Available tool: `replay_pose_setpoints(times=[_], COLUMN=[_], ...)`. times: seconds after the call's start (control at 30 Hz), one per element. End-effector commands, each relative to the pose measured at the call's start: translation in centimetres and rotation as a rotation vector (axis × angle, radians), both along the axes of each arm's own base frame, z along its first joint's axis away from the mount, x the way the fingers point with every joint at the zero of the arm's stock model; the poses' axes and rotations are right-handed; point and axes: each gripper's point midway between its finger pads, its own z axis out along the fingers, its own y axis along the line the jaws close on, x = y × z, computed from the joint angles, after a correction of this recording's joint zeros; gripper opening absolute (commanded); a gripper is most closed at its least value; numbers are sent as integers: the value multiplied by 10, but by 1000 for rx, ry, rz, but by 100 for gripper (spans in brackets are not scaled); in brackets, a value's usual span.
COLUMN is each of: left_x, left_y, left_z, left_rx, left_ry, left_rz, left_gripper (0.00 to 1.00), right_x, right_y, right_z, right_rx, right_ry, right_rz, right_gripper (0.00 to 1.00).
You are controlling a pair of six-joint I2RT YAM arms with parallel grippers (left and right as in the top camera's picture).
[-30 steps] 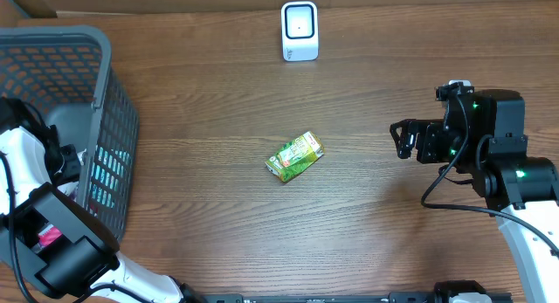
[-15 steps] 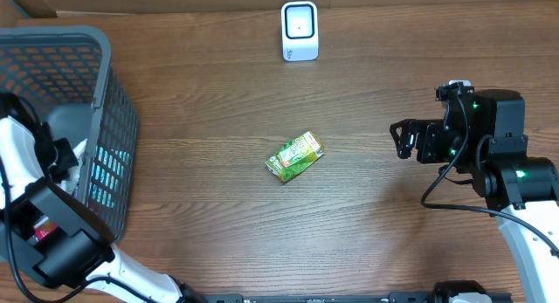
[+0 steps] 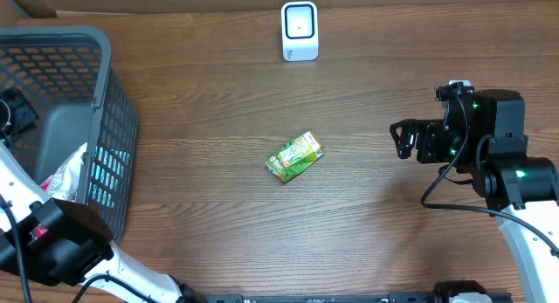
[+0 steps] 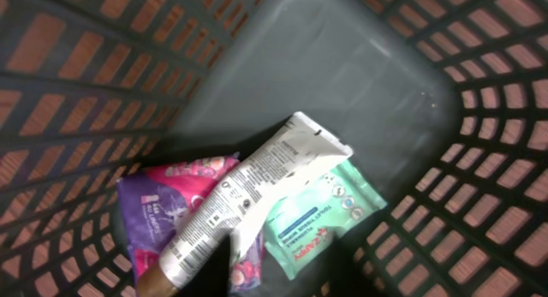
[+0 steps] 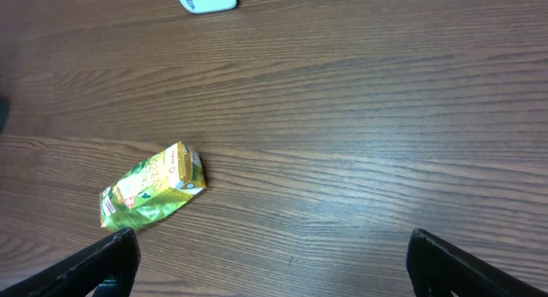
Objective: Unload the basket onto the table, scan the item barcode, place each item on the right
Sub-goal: 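Grasp the white conditioner tube in the basket with the left gripper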
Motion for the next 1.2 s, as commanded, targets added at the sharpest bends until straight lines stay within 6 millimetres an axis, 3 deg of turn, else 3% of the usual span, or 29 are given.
replay_pose_setpoints(times=[0.0,0.13,0.3,0.47,0.67,0.77,0.9,1.07,1.17], left_x=[-2,-12,-33,-61,-68,-68,-65,-60,-60], left_y=[-5,-14,-26,-18,-13,-8,2,5,6], left_z=[1,-27,-70,-104,-124,-129,-131,-137,-145], left_rx=[-28,-89,-155,-114,-79,-53,-7,10,14], left_ry=[-12,64,195,348,403,411,408,390,388], left_rz=[-22,-54,-98,-77,-128,-158,-148,-145,-151], left_gripper=[52,72,75,78,83,91,92,81,82], right_x=[5,5,5,5,5,5,5,5,5], right_y=[3,3,3,3,3,3,3,3,3], right_z=[14,14,14,14,14,14,14,14,14], right_rx=[2,2,2,2,2,2,2,2,2], right_ry=[-39,-39,-39,-39,-39,-39,-39,-39,-39], right_rz=[13,13,13,13,13,13,13,13,13], right_gripper=[100,100,100,100,100,100,100,100,100])
